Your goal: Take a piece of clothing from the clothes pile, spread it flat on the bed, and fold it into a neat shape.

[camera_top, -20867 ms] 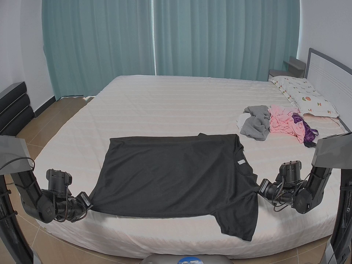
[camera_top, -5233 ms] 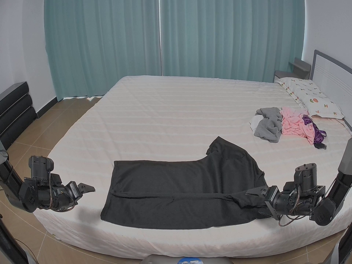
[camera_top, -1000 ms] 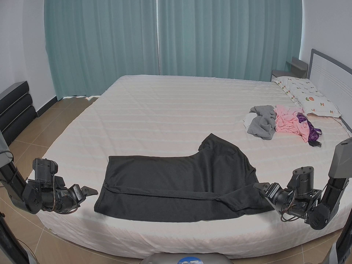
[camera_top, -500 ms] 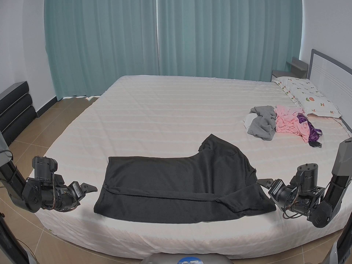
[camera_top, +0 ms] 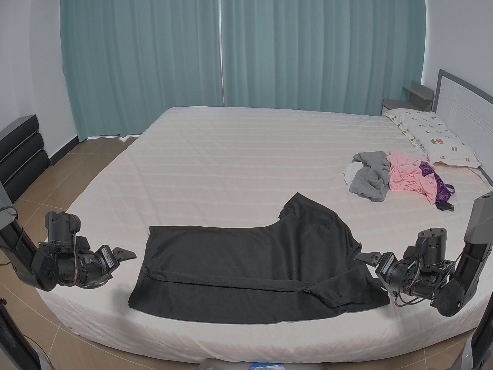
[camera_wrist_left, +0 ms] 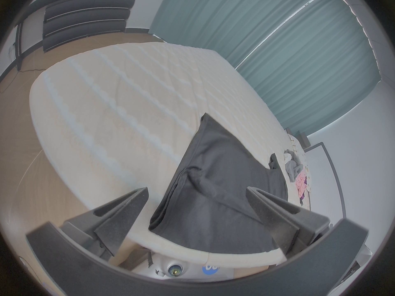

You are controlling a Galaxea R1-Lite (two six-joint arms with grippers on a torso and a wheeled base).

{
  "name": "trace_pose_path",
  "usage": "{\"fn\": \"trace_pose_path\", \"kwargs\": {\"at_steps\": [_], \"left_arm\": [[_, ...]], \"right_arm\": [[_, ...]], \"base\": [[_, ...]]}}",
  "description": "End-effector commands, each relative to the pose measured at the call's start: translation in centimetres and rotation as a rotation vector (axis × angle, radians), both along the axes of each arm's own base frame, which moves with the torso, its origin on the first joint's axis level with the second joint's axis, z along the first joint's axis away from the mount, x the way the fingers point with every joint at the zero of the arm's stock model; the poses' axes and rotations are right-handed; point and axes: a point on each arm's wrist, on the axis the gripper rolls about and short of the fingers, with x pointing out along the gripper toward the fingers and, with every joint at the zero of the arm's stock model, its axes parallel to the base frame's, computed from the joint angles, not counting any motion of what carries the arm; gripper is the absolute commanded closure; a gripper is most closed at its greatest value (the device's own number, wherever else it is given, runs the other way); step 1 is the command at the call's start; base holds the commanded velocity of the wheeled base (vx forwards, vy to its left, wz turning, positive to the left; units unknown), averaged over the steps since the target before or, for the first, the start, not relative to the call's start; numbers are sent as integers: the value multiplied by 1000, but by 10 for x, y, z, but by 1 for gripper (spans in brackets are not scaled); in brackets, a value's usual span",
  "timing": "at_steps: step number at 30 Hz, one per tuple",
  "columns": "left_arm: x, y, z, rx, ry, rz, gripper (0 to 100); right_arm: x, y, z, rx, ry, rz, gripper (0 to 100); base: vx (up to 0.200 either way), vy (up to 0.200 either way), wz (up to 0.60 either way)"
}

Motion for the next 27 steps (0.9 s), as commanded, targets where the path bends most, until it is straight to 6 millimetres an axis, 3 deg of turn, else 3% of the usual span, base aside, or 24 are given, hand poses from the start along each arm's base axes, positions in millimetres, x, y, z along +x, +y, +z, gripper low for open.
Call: {"fn": "trace_pose_path", "kwargs": {"at_steps": [1,20,27], "left_arm": [[17,1,1,1,-28,0,0],[75,-20,-13,29,-58,-50,0],[83,-21,-20,44,-48,-39,0]], "right_arm": [[6,-2,-3,1,-2,24,0],[38,-8,-13,-36,-52,59,0],[45,-9,-17,-35,-52,53,0]], "base": [[0,0,0],[0,0,0],[0,0,0]]}}
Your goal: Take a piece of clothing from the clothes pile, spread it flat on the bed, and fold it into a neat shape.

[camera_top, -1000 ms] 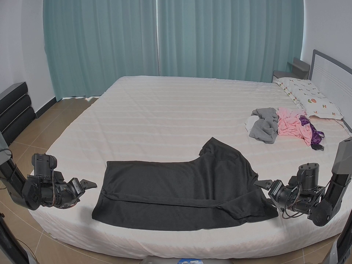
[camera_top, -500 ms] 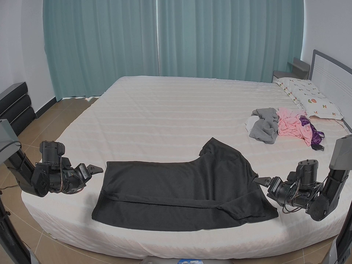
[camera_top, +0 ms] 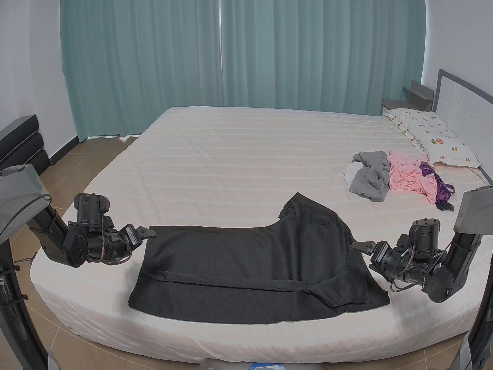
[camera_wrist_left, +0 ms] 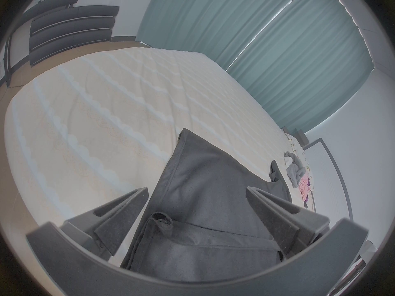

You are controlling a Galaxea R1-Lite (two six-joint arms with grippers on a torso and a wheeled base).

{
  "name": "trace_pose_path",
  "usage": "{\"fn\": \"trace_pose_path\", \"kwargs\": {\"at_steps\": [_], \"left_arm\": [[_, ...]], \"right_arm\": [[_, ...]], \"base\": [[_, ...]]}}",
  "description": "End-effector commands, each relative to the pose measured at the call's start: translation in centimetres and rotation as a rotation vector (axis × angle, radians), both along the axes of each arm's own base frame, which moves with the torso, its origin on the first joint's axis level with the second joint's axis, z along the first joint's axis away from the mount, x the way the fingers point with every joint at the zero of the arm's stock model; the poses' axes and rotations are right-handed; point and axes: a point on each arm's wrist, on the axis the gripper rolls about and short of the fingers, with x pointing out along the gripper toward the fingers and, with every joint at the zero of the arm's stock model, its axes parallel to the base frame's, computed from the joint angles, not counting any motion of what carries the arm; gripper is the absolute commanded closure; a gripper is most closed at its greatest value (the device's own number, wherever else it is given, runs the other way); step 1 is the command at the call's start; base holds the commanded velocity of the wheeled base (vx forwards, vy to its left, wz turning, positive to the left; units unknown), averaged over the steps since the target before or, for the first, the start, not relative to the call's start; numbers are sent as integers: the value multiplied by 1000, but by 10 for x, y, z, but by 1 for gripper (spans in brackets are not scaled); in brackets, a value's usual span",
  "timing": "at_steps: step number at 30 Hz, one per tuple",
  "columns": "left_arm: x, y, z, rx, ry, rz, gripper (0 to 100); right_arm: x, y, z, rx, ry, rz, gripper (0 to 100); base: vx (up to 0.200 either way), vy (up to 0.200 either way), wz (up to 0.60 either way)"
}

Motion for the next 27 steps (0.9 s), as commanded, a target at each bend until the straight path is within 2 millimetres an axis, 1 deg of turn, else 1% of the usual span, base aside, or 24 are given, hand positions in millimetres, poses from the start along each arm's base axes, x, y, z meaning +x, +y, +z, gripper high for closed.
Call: {"fn": "trace_pose_path", "kwargs": {"at_steps": [1,7,11,17,21,23,26,27], "left_arm": [[5,-1,-8,2,13,1,0],[9,1,-7,4,6,6,0],[14,0,-14,8,14,5,0],[20,-1,-23,22,27,17,0],[18,-7,-29,23,48,1,0],[15,-10,-29,24,54,-7,0],[10,-10,-31,25,71,-7,0],[5,-11,-30,26,80,-9,0]], "right_arm": [[4,-3,-8,-5,17,-10,0],[9,-10,-11,-9,16,-29,0],[11,-11,-19,-28,32,-23,0],[11,-12,-20,-29,32,-26,0],[12,-12,-20,-28,29,-26,0],[11,-12,-20,-29,30,-26,0],[11,-12,-20,-29,33,-27,0],[10,-12,-20,-29,30,-27,0]], "base": [[0,0,0],[0,0,0],[0,0,0],[0,0,0],[0,0,0],[0,0,0],[0,0,0],[0,0,0]]}}
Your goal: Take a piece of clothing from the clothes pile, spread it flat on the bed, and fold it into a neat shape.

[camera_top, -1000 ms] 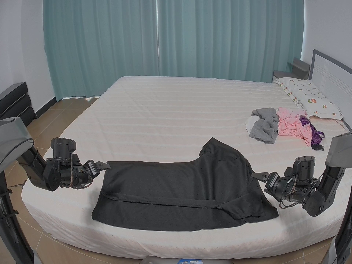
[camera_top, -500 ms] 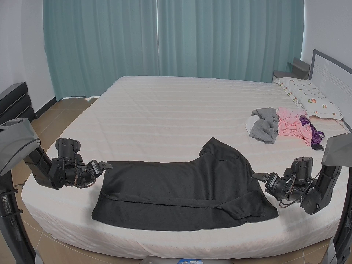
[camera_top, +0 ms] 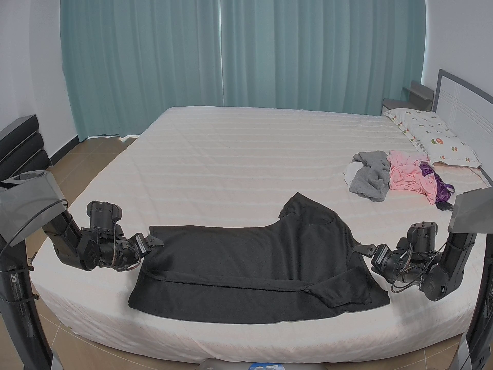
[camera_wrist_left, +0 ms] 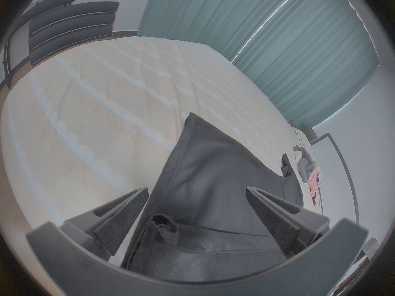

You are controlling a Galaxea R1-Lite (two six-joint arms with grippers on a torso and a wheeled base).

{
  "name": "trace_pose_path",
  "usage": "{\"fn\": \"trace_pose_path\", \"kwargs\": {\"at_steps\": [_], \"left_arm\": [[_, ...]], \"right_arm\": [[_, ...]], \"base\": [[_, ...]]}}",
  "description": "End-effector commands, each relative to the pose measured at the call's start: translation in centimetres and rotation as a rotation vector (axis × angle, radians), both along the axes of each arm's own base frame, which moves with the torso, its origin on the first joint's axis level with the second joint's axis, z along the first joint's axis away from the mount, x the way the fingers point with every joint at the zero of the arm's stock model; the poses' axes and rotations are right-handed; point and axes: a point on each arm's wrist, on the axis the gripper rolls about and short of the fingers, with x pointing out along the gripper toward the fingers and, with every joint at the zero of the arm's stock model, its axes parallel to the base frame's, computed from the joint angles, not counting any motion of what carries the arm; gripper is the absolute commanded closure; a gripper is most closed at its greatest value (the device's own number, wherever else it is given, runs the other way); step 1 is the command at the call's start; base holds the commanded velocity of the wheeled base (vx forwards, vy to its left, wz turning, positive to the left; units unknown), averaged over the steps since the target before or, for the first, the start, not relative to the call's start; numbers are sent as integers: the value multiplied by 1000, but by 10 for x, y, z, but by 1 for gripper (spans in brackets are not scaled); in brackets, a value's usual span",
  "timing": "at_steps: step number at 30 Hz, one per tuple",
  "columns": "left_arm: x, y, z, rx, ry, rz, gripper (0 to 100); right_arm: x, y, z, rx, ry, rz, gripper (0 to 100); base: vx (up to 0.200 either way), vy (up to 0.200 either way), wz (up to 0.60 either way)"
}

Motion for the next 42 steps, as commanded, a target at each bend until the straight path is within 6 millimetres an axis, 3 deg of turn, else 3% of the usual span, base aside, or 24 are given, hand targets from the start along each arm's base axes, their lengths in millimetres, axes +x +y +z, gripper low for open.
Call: {"fn": "trace_pose_path", "kwargs": {"at_steps": [1,8,21,22,36,42], "left_arm": [[-11,-1,1,2,20,-5,0],[-27,-8,0,31,54,-7,0],[-22,-17,-6,43,60,-17,0],[-22,-16,-7,47,62,-13,100],[-25,-13,-3,56,59,17,100],[-25,-12,4,51,42,56,100]], "right_arm": [[-2,0,0,0,1,0,0],[-3,-1,0,-1,5,-2,0],[-6,-1,-2,-4,15,-2,0],[-6,-1,-2,-4,16,-1,0],[-6,-1,-2,-28,4,17,0],[2,-12,-6,-81,-35,91,0]], "base": [[0,0,0],[0,0,0],[0,0,0],[0,0,0],[0,0,0],[0,0,0]]}}
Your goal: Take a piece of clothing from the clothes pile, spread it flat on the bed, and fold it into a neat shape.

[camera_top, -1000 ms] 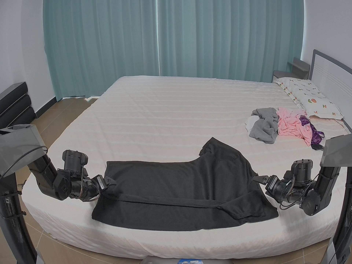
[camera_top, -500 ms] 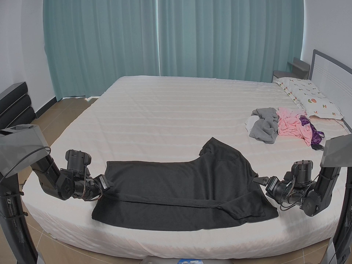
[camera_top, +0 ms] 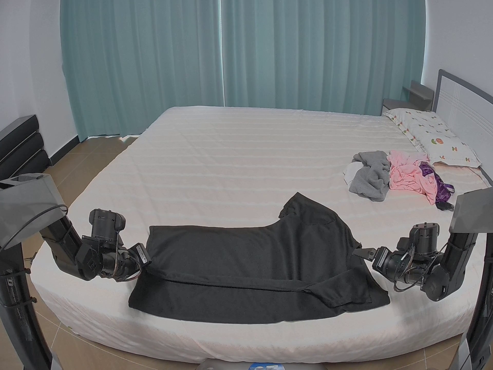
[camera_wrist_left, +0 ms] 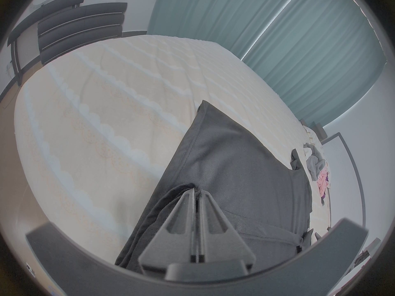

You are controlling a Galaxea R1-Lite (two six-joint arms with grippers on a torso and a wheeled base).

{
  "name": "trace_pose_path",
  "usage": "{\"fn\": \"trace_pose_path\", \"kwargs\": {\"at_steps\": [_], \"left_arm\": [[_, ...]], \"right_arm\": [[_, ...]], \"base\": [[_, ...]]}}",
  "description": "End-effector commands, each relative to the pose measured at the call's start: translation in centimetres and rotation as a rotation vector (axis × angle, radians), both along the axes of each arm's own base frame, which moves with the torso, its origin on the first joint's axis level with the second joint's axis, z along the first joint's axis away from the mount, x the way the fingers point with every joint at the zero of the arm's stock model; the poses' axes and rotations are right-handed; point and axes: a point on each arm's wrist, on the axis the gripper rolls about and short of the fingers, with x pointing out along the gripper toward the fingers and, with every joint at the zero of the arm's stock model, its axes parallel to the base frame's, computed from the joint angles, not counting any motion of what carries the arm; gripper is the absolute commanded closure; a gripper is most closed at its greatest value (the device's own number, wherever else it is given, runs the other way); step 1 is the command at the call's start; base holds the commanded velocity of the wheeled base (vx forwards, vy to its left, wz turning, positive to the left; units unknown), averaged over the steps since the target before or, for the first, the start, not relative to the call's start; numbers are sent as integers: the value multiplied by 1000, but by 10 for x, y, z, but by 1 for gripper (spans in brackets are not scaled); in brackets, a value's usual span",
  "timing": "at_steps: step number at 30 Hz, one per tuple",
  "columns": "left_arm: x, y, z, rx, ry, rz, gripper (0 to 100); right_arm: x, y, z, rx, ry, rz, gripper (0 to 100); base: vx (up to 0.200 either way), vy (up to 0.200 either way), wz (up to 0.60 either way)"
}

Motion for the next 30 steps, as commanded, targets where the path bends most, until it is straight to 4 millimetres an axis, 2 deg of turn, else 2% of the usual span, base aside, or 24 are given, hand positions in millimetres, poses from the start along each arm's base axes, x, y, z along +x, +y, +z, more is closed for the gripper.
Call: {"fn": "trace_pose_path", "kwargs": {"at_steps": [1,5,12,22,29,30], "left_arm": [[-1,1,7,5,-20,12,100],[-2,3,8,6,-15,17,100],[-3,3,10,6,-10,18,100],[-2,2,9,6,-9,17,100],[-2,3,8,6,-7,18,100],[-2,3,8,6,-7,18,100]], "right_arm": [[4,-9,-6,-14,-7,44,0],[11,-14,-11,-23,-26,91,0],[22,-12,-18,10,-35,156,0],[25,-12,-35,-28,-27,199,0],[24,-12,-36,-29,-22,204,0],[23,-12,-37,-32,-20,207,100]], "base": [[0,0,0],[0,0,0],[0,0,0],[0,0,0],[0,0,0],[0,0,0]]}}
